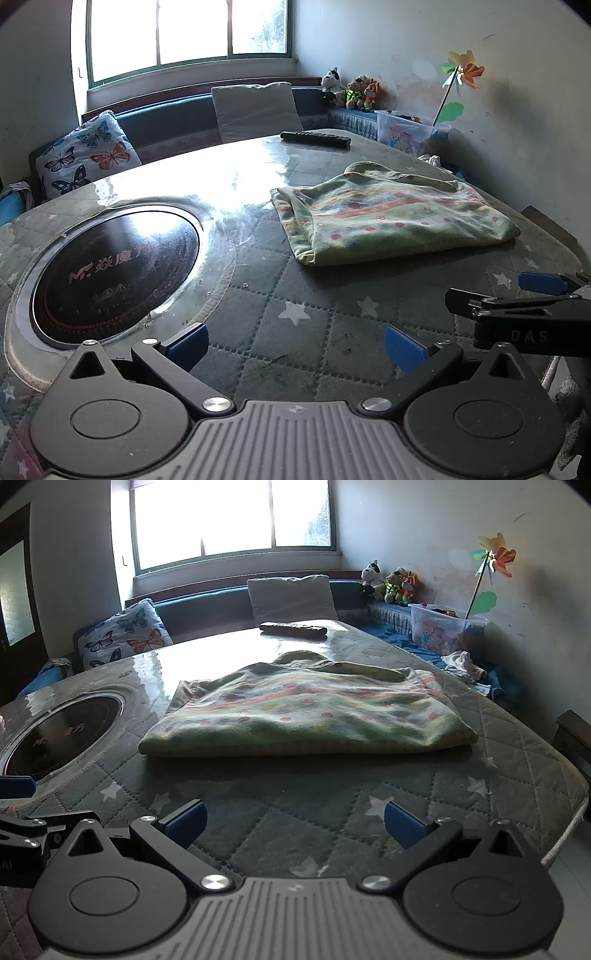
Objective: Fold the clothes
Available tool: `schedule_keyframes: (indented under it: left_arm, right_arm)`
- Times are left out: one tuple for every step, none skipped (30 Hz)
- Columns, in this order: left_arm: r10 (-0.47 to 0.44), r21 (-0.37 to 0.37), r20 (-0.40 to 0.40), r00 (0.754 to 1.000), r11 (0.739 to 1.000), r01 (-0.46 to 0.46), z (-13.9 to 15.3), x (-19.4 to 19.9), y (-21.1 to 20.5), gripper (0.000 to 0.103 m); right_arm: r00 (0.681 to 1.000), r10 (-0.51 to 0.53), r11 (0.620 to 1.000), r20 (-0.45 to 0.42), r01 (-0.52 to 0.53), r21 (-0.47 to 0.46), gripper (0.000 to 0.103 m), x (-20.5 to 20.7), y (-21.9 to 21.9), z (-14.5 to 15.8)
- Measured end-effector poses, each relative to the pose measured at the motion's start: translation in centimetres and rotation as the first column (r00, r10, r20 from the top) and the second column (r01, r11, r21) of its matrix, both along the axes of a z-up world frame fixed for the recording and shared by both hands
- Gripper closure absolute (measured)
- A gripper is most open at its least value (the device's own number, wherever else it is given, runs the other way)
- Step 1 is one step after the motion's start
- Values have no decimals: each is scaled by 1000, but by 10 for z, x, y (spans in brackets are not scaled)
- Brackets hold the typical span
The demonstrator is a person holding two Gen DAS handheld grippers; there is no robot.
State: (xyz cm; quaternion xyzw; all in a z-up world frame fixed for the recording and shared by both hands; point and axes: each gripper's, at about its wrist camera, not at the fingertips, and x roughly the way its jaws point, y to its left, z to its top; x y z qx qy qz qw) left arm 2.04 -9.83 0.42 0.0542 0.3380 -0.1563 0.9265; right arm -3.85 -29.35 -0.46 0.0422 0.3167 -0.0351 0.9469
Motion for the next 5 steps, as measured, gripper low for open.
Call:
schedule_keyframes:
  left_arm:
    - [1, 0, 1, 1000, 1000, -1, 0, 0, 0, 0]
    - [2, 0, 3, 1000, 1000, -2, 0, -1, 0, 0]
    - [4, -1, 3, 1000, 1000, -4, 0, -1, 0, 0]
    - [5, -1, 3, 1000, 1000, -5, 0, -1, 0, 0]
    - [6, -1, 2, 1000, 1000, -6, 0, -1, 0, 0]
  right_arm:
    - [1000, 0, 1000, 1, 0, 0, 0, 0, 0, 0]
    - [1000, 1, 1000, 1, -1, -1, 0, -1, 1, 0]
    - [1000, 2, 1000, 2, -2, -1, 0, -1, 1, 1]
    - [1000, 2, 1000, 2, -2, -2, 0, -1, 1, 1]
    - [1000, 3, 1000, 3, -3, -2, 0, -1, 1, 1]
